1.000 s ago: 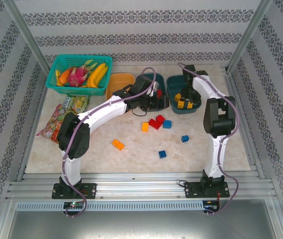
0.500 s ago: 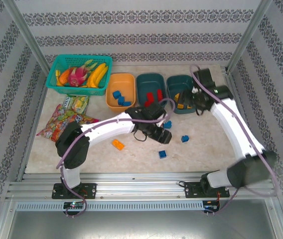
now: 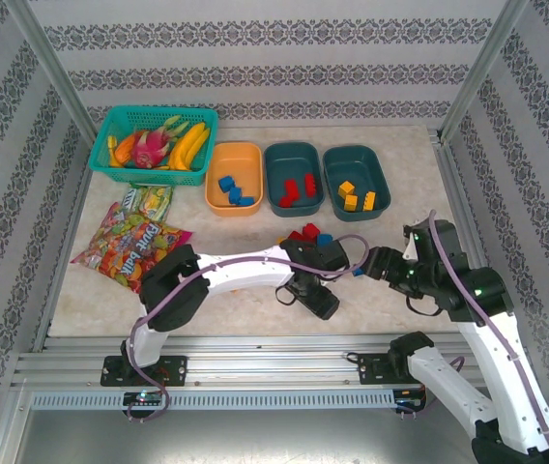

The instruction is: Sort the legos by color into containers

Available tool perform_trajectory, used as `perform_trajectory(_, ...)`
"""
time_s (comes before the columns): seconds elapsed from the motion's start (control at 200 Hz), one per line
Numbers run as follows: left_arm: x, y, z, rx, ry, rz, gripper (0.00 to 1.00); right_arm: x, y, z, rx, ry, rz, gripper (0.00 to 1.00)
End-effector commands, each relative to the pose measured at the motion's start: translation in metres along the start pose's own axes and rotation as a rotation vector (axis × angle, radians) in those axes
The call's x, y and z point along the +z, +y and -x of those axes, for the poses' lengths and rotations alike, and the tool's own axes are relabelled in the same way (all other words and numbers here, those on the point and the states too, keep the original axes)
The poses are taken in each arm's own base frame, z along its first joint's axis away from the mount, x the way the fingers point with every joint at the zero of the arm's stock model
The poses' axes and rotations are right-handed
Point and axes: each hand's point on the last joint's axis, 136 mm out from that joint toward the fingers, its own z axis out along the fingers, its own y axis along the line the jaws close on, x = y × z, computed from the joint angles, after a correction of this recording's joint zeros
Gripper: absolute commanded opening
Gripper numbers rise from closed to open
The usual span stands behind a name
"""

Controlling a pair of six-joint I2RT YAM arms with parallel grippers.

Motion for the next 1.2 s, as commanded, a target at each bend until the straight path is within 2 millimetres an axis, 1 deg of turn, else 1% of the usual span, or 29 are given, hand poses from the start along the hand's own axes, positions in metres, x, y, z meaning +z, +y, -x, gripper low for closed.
perform_trajectory(0.0,0.003,0.011,0.002,0.052,0.014,0.094,0.79,0.002,-0.004,-0.022,0.054,0.094,0.001,0.71)
perform_trajectory(0.095,0.01,0.012,0.005,0.072,0.022,0.105,0.78,-0.002,-0.008,-0.027,0.071,0.098,-0.006,0.7)
perform_trajectory(0.205,0.019,0.009,0.003,0.1,0.043,0.104,0.73,-0.005,-0.013,-0.031,0.084,0.104,-0.024,0.69)
perform_trajectory(0.29,0.024,0.008,0.001,0.114,0.06,0.098,0.64,-0.006,-0.013,-0.032,0.09,0.107,-0.024,0.68)
perform_trajectory(0.35,0.027,0.01,0.0,0.114,0.069,0.103,0.6,-0.007,-0.012,-0.031,0.094,0.097,-0.022,0.68)
perform_trajectory(0.435,0.03,0.011,-0.002,0.117,0.077,0.111,0.56,-0.006,-0.012,-0.03,0.095,0.096,-0.021,0.68)
perform_trajectory(0.495,0.031,0.013,-0.003,0.118,0.081,0.116,0.55,-0.006,-0.012,-0.029,0.095,0.096,-0.023,0.68)
perform_trajectory(0.605,0.033,0.016,-0.003,0.116,0.076,0.135,0.47,-0.004,-0.012,-0.028,0.096,0.091,-0.021,0.68)
perform_trajectory(0.689,0.029,0.019,0.001,0.105,0.054,0.156,0.43,-0.003,-0.01,-0.028,0.095,0.093,-0.014,0.67)
perform_trajectory(0.779,0.016,0.024,0.009,0.077,0.011,0.175,0.4,-0.003,-0.008,-0.026,0.086,0.094,-0.004,0.67)
perform_trajectory(0.854,0.001,0.032,0.016,0.025,-0.027,0.167,0.39,-0.004,0.003,-0.021,0.077,0.086,0.034,0.68)
perform_trajectory(0.944,-0.021,0.046,0.028,-0.053,-0.08,0.143,0.38,-0.009,0.033,-0.006,0.075,0.074,0.166,0.7)
perform_trajectory(1.029,-0.046,0.063,0.038,-0.122,-0.136,0.122,0.38,-0.015,0.067,0.016,0.08,0.052,0.296,0.7)
perform_trajectory(1.119,-0.073,0.086,0.051,-0.187,-0.204,0.11,0.38,-0.015,0.09,0.038,0.08,0.049,0.344,0.7)
perform_trajectory(1.179,-0.092,0.101,0.059,-0.231,-0.252,0.097,0.38,-0.011,0.106,0.056,0.072,0.048,0.368,0.7)
perform_trajectory(1.194,-0.097,0.108,0.061,-0.247,-0.262,0.097,0.38,-0.01,0.109,0.06,0.07,0.045,0.373,0.7)
